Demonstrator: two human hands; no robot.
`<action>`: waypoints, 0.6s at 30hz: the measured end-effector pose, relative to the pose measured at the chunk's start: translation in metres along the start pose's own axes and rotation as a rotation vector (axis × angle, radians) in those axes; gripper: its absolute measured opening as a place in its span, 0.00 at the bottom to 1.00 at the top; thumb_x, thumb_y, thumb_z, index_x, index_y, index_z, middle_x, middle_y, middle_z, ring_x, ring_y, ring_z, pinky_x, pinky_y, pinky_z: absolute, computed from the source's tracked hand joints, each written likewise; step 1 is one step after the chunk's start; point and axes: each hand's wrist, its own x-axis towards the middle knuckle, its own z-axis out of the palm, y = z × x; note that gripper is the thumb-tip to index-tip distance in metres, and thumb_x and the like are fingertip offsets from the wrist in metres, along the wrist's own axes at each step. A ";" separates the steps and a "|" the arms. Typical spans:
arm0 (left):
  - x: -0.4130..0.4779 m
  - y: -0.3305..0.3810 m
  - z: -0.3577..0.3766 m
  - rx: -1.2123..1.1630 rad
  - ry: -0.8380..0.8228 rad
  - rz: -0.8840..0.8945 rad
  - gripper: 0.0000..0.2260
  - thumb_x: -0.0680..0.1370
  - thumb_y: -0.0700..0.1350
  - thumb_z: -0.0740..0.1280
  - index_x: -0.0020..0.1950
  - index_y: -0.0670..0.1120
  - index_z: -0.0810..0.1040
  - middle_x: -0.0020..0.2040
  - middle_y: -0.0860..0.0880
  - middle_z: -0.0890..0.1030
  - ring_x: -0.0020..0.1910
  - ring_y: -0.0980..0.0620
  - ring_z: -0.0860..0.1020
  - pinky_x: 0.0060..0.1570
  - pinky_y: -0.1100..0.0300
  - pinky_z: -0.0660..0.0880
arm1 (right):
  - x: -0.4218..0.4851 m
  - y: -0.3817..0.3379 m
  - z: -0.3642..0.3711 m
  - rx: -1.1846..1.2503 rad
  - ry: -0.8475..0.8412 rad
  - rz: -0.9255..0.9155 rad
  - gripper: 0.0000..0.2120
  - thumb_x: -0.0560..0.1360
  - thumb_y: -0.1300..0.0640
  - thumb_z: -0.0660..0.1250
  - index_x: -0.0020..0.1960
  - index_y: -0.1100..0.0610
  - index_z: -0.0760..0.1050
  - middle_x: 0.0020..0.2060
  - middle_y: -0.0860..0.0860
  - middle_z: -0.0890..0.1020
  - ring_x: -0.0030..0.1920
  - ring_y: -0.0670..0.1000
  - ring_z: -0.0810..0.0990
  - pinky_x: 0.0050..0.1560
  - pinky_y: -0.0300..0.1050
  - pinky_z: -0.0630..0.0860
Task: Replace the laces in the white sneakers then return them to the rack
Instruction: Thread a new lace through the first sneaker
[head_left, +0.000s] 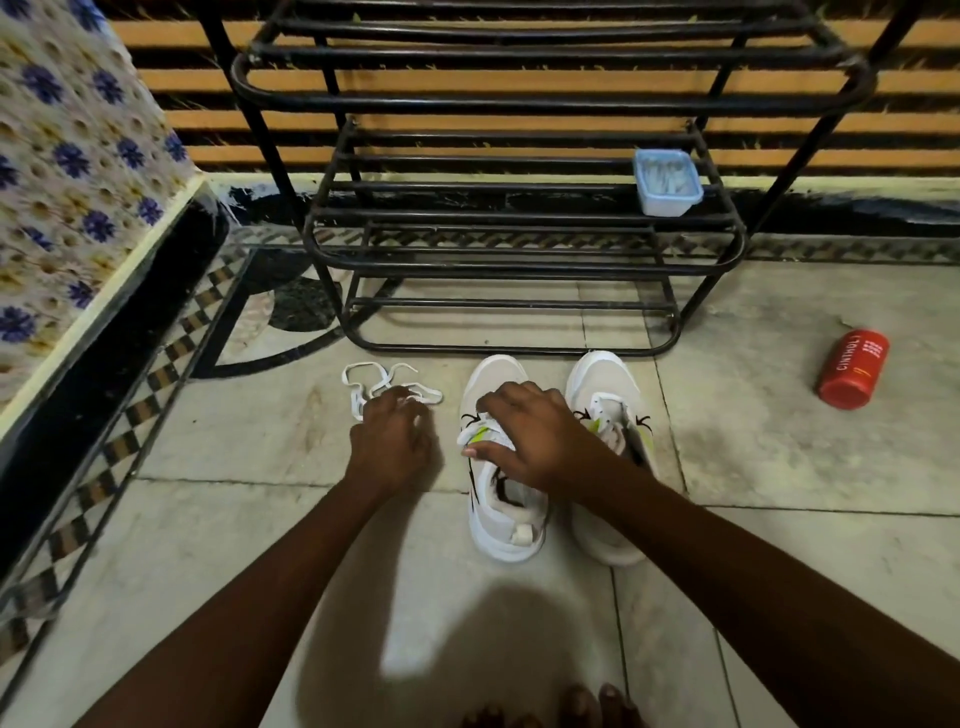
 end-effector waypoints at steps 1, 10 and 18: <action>0.005 -0.002 0.000 0.054 -0.052 -0.029 0.12 0.75 0.47 0.67 0.57 0.48 0.81 0.62 0.46 0.76 0.66 0.42 0.72 0.56 0.44 0.73 | 0.004 -0.001 0.003 -0.023 -0.026 -0.014 0.28 0.77 0.33 0.60 0.67 0.51 0.73 0.59 0.49 0.76 0.62 0.53 0.73 0.59 0.50 0.67; -0.030 0.014 -0.029 -0.355 0.260 0.198 0.08 0.77 0.36 0.70 0.48 0.47 0.84 0.47 0.53 0.85 0.46 0.53 0.83 0.51 0.56 0.78 | 0.019 -0.013 0.015 0.170 -0.010 0.053 0.25 0.76 0.51 0.69 0.71 0.49 0.69 0.64 0.46 0.73 0.68 0.52 0.67 0.64 0.51 0.63; -0.059 0.027 -0.075 -0.738 0.266 0.211 0.08 0.82 0.38 0.69 0.56 0.50 0.79 0.49 0.49 0.86 0.37 0.49 0.83 0.38 0.55 0.81 | 0.034 -0.040 -0.008 0.881 0.114 0.047 0.32 0.71 0.62 0.76 0.68 0.51 0.65 0.58 0.48 0.80 0.63 0.45 0.77 0.56 0.34 0.73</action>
